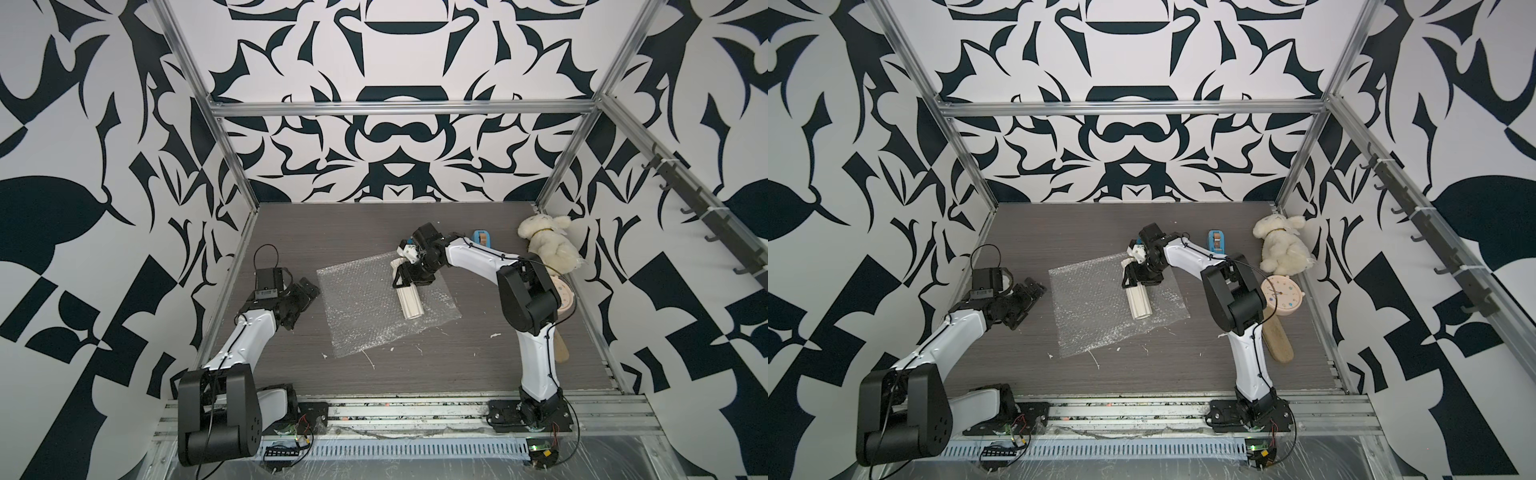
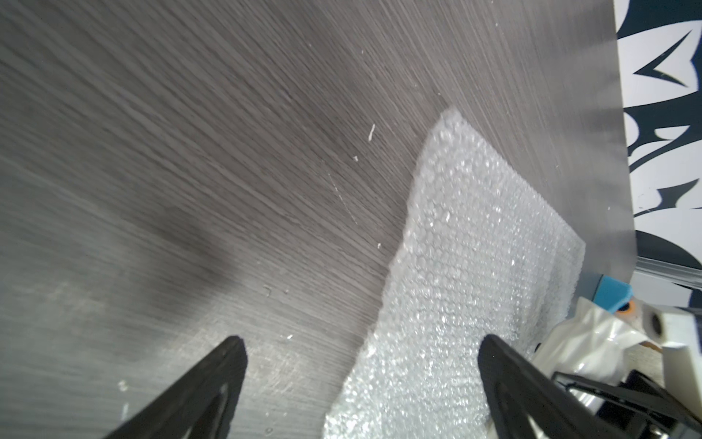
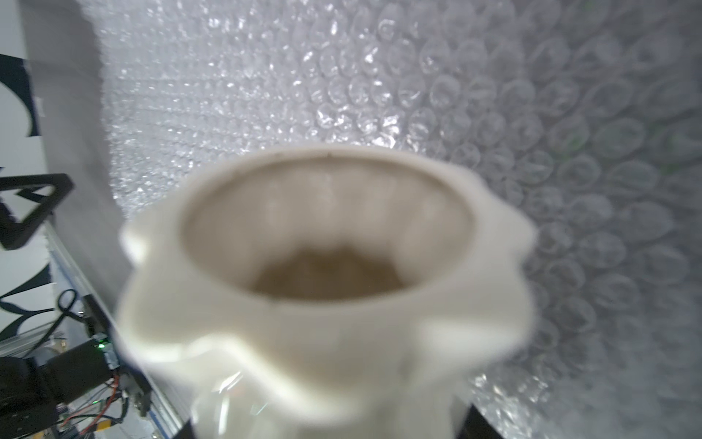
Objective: Wrap vases in bubble wrap
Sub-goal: Move the bubble wrap to the center of the board.
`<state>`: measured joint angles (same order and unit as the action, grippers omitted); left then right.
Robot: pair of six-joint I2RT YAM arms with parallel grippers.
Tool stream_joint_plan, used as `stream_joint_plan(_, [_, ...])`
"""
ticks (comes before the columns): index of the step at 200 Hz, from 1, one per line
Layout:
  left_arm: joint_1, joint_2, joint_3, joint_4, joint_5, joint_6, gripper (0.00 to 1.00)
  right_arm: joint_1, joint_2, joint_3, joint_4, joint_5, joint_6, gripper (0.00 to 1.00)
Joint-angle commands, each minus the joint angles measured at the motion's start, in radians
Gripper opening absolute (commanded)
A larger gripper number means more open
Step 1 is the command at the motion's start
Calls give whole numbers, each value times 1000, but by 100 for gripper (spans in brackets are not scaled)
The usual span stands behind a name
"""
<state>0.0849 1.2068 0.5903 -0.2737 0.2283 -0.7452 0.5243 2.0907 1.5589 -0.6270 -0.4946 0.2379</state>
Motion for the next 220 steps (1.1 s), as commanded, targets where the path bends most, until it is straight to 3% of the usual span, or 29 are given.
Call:
stream_joint_plan(1, [3, 19, -39, 37, 34, -32, 100, -2, -55, 5, -80, 80, -67, 29])
stream_joint_plan(41, [-6, 28, -79, 97, 71, -74, 100, 72, -77, 84, -88, 124, -8, 31])
stream_joint_plan(79, [-20, 30, -91, 124, 82, -90, 99, 122, -33, 155, -51, -11, 83, 31])
stream_joint_plan(138, [-30, 8, -146, 192, 96, -137, 99, 207, 101, 327, -5, -84, 232, 32])
stream_joint_plan(220, [-30, -15, -156, 195, 108, -140, 99, 276, 198, 395, 95, -15, 403, 34])
